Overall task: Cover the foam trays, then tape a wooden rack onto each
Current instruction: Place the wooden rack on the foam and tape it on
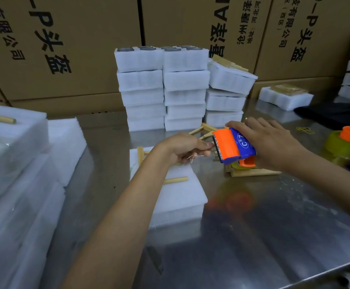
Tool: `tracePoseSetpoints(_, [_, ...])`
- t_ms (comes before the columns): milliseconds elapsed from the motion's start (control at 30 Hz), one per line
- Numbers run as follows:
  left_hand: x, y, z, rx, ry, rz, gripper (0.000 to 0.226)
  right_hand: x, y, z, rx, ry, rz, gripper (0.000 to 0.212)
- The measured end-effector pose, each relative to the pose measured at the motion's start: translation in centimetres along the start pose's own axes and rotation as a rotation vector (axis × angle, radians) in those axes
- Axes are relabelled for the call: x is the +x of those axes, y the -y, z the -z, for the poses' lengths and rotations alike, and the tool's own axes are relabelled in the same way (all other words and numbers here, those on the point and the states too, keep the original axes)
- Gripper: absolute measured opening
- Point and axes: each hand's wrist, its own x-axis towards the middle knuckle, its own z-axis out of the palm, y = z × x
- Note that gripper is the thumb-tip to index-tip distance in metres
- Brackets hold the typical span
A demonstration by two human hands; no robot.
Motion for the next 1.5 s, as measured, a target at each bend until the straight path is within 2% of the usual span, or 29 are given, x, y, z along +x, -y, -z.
tracePoseSetpoints(167, [0.2, 0.0, 0.6, -0.108, 0.071, 0.068, 0.004, 0.2, 0.2, -0.8, 0.205, 0.017, -0.058, 0.111])
tracePoseSetpoints(267, [0.2, 0.3, 1.2, -0.189, 0.121, 0.085, 0.011, 0.5, 0.1, -1.3, 0.323, 0.013, -0.089, 0.109])
tracePoseSetpoints(533, [0.3, 0.6, 1.2, -0.159, 0.11, 0.057, 0.002, 1.8, 0.0, -1.2, 0.36, 0.071, -0.135, 0.112])
tracePoseSetpoints(833, [0.0, 0.9, 0.9, -0.095, 0.104, -0.024, 0.007, 0.9, -0.9, -1.1, 0.686, 0.165, -0.151, 0.101])
tracePoseSetpoints(1267, [0.1, 0.8, 0.6, -0.043, 0.091, -0.02, 0.007, 1.3, -0.3, 1.0, -0.02, 0.159, 0.042, 0.114])
tracePoseSetpoints(1500, [0.0, 1.1, 0.7, -0.004, 0.092, -0.054, 0.014, 1.7, 1.3, 2.5, -0.305, 0.29, 0.062, 0.101])
